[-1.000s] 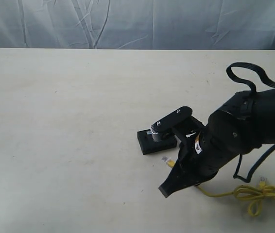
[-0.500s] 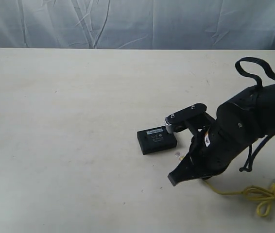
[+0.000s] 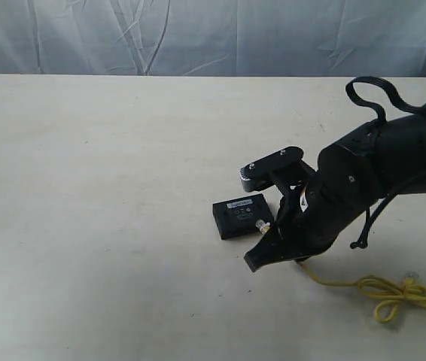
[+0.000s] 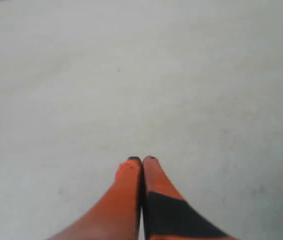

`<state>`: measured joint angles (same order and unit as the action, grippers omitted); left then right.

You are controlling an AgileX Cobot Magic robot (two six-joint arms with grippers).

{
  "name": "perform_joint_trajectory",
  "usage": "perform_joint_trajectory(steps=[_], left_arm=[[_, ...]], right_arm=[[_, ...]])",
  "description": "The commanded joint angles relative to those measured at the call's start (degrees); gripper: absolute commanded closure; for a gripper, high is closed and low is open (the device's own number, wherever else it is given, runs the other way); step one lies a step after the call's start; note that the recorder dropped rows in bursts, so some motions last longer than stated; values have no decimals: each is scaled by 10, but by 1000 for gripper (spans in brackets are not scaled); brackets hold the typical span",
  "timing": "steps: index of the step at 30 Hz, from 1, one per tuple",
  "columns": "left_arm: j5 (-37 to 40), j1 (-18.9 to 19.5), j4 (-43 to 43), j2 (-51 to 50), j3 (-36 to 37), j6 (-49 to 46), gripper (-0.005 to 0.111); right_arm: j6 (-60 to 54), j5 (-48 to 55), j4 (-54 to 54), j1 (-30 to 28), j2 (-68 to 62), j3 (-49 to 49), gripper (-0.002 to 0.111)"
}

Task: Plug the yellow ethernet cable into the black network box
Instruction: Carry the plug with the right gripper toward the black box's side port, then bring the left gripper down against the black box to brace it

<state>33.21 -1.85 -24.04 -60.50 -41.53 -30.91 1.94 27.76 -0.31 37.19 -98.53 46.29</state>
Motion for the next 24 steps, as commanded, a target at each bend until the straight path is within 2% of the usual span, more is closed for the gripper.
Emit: perform_joint_trajectory(steps=[1,2,4,5,6,11,17,20,24], left_arm=[[18,0,-140,-166,-47,-183,107],[19,-10,-195,-227,-70,-270,107],[19,-40,-271,-320,-120,-386,107],[20,-53,-290,-349,-143,-413,107],[32,-80,-310,-400,-196,-435,107],[96,-133,-318,-530,-341,-462,107],[189,-172,-316,-644,-472,-516,107],[216,-181,-319,-676,-501,-536,107],[232,-193,-321,-703,-516,-554,107]], right_arm=[[-7,3,-7,1,-1,3,109],[-8,3,-5,1,-1,3,109],[-10,3,10,10,-1,3,109],[-12,3,12,15,-1,3,109],[-12,3,18,25,-1,3,109],[-10,3,33,41,-1,3,109],[-5,45,37,41,-1,9,109],[39,122,36,54,2,46,109],[88,126,-3,81,-5,85,109]])
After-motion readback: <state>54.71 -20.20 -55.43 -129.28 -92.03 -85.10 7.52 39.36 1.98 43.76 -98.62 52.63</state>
